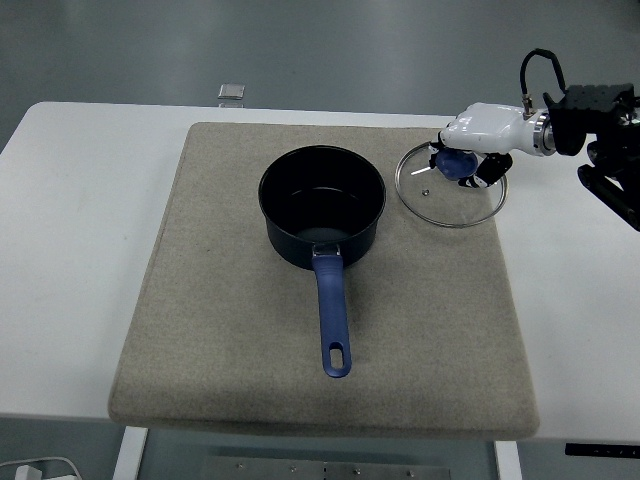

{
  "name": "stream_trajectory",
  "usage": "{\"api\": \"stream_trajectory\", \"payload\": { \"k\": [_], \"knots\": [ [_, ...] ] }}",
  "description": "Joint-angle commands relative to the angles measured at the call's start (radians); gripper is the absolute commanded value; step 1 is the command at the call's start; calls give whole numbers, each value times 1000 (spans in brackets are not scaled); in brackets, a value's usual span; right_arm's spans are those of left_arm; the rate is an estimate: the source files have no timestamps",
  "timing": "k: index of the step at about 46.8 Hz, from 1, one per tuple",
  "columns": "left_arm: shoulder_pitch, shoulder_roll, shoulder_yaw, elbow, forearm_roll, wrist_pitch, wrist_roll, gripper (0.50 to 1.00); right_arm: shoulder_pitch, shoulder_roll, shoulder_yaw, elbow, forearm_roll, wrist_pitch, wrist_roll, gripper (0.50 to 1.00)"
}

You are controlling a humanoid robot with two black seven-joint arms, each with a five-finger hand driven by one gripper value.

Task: Lift the pot lid and place it to the right of the pot.

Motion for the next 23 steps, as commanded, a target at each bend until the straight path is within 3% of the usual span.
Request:
{"api": "stream_trajectory", "payload": {
  "k": [1,23],
  "knots": [
    [0,0,-1,-1,0,0,0,1000,-3,0,0,0,0,-1,0,500],
    [0,0,0,0,0,0,0,1000,-22,-1,1,1,0,-12,0,500]
  ]
}}
